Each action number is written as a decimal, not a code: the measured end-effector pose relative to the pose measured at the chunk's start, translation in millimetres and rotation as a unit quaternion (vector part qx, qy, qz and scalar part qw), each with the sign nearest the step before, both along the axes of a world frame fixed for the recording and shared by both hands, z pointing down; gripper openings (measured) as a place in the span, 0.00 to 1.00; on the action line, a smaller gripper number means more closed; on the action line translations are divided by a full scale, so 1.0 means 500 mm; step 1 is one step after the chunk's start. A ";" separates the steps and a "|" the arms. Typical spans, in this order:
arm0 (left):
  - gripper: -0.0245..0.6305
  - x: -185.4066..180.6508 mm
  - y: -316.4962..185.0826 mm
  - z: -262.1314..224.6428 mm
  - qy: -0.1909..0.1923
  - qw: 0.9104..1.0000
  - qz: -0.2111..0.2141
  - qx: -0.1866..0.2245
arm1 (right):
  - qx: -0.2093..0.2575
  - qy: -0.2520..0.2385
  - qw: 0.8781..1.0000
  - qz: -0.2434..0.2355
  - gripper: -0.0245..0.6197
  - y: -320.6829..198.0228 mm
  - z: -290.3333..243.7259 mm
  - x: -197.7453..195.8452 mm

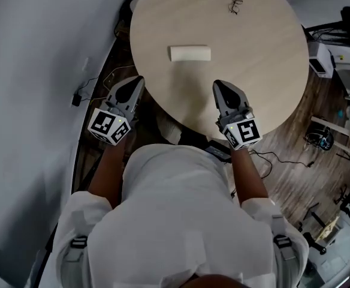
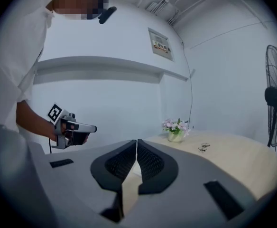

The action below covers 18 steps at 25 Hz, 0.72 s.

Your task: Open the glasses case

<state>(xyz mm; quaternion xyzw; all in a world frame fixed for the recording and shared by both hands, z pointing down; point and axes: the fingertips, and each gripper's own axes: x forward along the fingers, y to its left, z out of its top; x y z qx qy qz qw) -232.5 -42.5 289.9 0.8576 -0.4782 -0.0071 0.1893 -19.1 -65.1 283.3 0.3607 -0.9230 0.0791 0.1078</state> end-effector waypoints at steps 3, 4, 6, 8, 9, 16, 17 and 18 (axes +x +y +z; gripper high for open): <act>0.06 0.012 -0.013 0.037 -0.014 1.000 0.011 0.001 | 0.012 0.045 0.999 -0.024 0.08 -0.019 0.027 0.000; 0.06 0.016 -0.017 0.050 -0.020 1.000 0.011 0.001 | 0.011 0.059 0.998 -0.030 0.08 -0.027 0.040 0.001; 0.06 0.022 -0.025 0.074 -0.030 1.000 0.006 -0.002 | 0.007 0.084 0.996 -0.039 0.08 -0.041 0.066 0.003; 0.06 0.029 -0.033 0.094 -0.044 0.999 -0.004 0.001 | 0.013 0.105 0.993 -0.050 0.08 -0.055 0.091 0.008; 0.06 0.033 -0.035 0.102 -0.051 0.999 -0.011 0.004 | 0.017 0.114 0.992 -0.054 0.08 -0.060 0.103 0.011; 0.06 0.064 -0.051 0.156 -0.085 0.995 -0.033 0.030 | 0.032 0.162 0.984 -0.067 0.09 -0.094 0.206 0.018; 0.06 0.070 -0.058 0.165 -0.092 0.995 -0.034 0.035 | 0.036 0.164 0.983 -0.068 0.10 -0.101 0.217 0.017; 0.06 0.080 -0.064 0.178 -0.102 0.994 -0.027 0.036 | 0.044 0.167 0.982 -0.071 0.13 -0.108 0.227 0.018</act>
